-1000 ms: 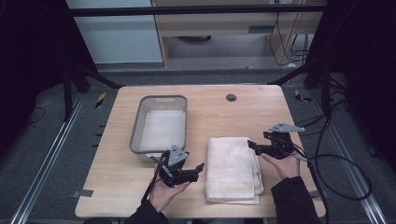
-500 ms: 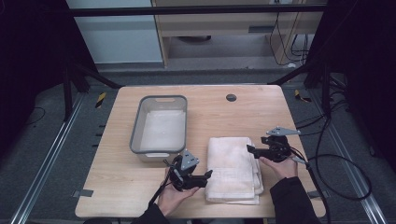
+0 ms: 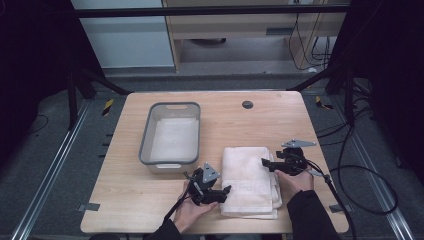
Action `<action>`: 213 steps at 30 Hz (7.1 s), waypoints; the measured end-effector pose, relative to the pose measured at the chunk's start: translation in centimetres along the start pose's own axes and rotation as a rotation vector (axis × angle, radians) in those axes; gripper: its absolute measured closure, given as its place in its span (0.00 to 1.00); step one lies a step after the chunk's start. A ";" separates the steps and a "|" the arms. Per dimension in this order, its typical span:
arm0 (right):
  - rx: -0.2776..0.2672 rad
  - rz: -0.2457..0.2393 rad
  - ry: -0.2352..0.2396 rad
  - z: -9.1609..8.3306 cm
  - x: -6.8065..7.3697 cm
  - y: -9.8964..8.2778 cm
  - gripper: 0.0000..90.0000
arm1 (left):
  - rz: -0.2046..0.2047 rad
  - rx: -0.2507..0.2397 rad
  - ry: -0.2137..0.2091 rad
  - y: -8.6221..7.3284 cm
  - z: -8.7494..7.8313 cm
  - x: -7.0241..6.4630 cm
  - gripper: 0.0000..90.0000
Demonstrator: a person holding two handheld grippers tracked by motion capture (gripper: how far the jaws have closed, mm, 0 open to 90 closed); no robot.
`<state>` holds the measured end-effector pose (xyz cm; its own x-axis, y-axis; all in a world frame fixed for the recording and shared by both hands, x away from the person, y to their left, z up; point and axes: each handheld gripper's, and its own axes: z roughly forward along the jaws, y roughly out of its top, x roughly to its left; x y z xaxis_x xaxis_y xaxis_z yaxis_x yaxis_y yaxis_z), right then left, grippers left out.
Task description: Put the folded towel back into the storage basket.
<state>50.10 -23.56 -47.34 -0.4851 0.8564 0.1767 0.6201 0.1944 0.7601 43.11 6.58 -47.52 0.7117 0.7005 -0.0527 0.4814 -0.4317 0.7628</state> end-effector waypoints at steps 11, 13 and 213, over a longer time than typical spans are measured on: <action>0.034 0.003 0.009 1.2 0.2 -0.6 0.31 | 0.008 0.026 -0.004 -0.5 1.3 -0.4 0.34; 0.038 0.010 0.010 1.4 0.2 -0.8 0.32 | 0.001 0.033 -0.005 -0.6 1.6 -0.5 0.34; -0.262 -0.117 0.199 3.9 19.1 22.7 0.76 | -0.259 -0.362 0.192 3.7 -18.1 16.0 0.82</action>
<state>57.27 -0.94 -29.15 -0.6702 0.7205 0.1780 0.3867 0.1342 0.9124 47.05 26.45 -33.89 0.4687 0.8656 -0.1763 0.3972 -0.0282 0.9173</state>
